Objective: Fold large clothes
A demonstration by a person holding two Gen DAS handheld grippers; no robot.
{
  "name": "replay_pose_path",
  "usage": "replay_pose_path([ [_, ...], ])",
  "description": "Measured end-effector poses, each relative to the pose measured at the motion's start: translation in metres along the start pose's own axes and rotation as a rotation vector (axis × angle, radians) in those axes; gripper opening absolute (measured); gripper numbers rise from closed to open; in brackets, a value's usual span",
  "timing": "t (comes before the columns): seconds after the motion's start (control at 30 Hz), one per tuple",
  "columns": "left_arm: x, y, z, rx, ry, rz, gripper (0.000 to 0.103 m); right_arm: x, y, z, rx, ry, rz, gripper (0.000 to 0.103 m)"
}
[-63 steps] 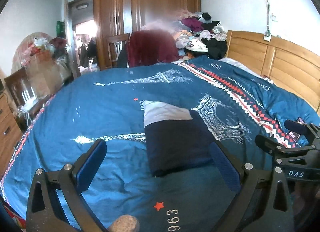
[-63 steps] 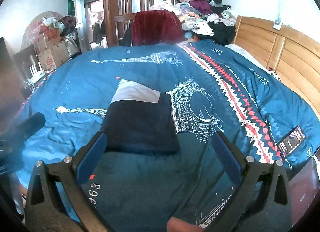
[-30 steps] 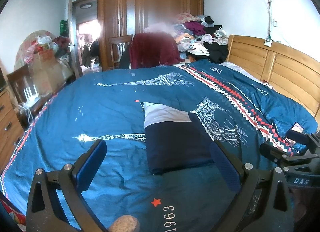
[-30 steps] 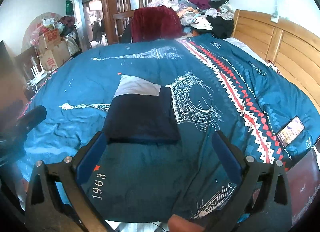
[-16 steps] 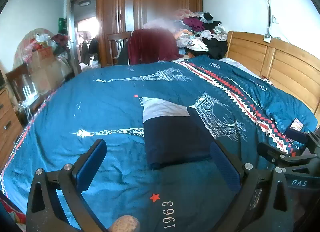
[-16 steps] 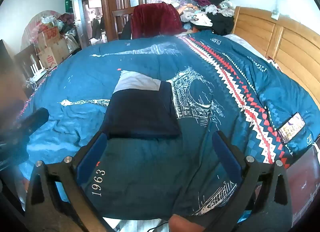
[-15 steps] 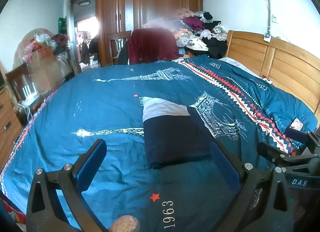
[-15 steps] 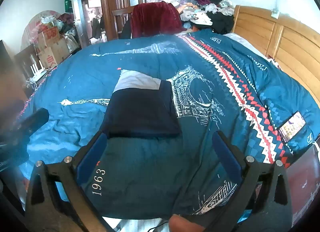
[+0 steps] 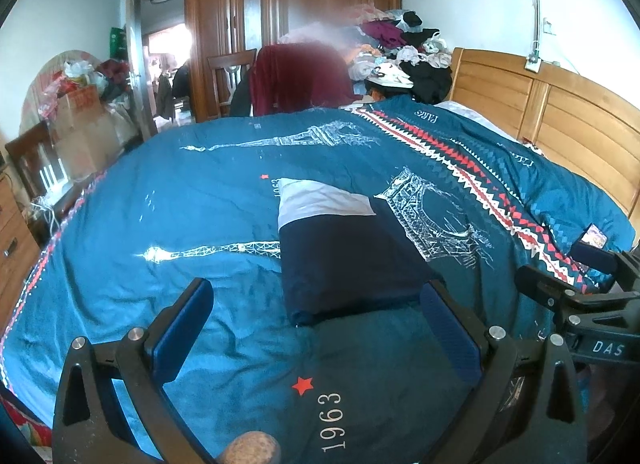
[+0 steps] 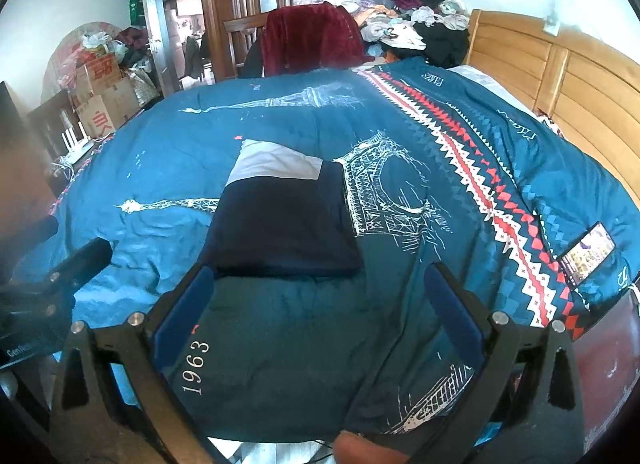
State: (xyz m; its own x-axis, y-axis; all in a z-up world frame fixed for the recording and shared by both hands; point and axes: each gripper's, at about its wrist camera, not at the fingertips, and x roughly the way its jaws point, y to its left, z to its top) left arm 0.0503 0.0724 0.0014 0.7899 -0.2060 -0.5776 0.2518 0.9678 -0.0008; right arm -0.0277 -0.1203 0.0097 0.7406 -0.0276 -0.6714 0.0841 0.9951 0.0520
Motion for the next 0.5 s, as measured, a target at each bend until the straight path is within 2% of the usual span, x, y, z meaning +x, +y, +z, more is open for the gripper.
replay_pose_path([
  [0.5,0.0014,-0.0032,-0.0035,0.002,0.006,0.000,0.103,0.0055,0.0013,-0.0051,-0.008,0.014,-0.020,0.103],
])
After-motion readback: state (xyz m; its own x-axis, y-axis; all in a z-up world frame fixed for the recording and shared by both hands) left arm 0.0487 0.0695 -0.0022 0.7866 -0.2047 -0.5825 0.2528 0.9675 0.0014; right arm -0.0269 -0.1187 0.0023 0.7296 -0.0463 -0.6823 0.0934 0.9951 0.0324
